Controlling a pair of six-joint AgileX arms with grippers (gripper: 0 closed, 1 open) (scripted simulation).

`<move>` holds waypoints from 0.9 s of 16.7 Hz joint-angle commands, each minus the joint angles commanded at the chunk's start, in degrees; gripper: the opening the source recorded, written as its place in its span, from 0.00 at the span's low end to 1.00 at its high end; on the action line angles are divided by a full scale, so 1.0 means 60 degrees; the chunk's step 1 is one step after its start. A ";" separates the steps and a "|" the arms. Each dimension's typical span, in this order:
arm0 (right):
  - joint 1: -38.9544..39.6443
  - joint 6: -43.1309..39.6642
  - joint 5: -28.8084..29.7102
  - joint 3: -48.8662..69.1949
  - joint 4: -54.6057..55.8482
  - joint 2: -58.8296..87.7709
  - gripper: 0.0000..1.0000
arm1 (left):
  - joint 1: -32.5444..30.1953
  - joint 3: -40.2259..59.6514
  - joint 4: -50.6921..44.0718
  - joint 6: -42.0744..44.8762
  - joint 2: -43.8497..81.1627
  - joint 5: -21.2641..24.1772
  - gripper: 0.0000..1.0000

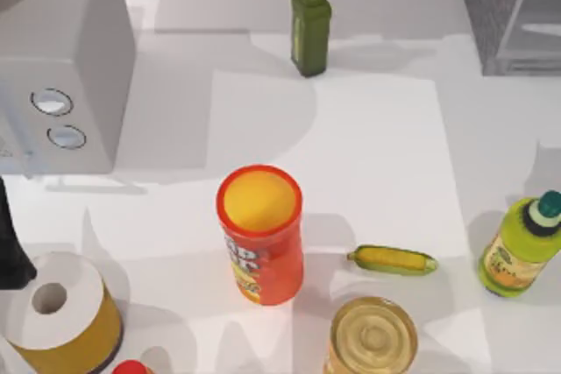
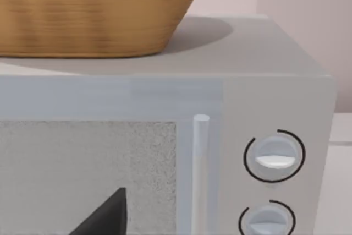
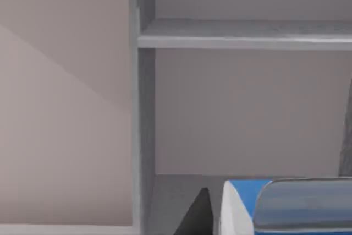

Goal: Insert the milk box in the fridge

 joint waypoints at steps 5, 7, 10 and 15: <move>-0.0640 0.0037 -0.0594 0.2230 0.2805 0.5950 0.00 | 0.0000 0.0000 0.0000 0.0000 0.0000 0.0000 1.00; -0.0873 0.0049 -0.0810 0.3094 0.3897 0.8334 0.00 | 0.0000 0.0000 0.0000 0.0000 0.0000 0.0000 1.00; -0.1201 0.0069 -0.1115 0.4239 0.5373 1.1351 0.00 | 0.0000 0.0000 0.0000 0.0000 0.0000 0.0000 1.00; -0.1645 0.0092 -0.1513 0.5738 0.7164 1.4484 0.00 | 0.0000 0.0000 0.0000 0.0000 0.0000 0.0000 1.00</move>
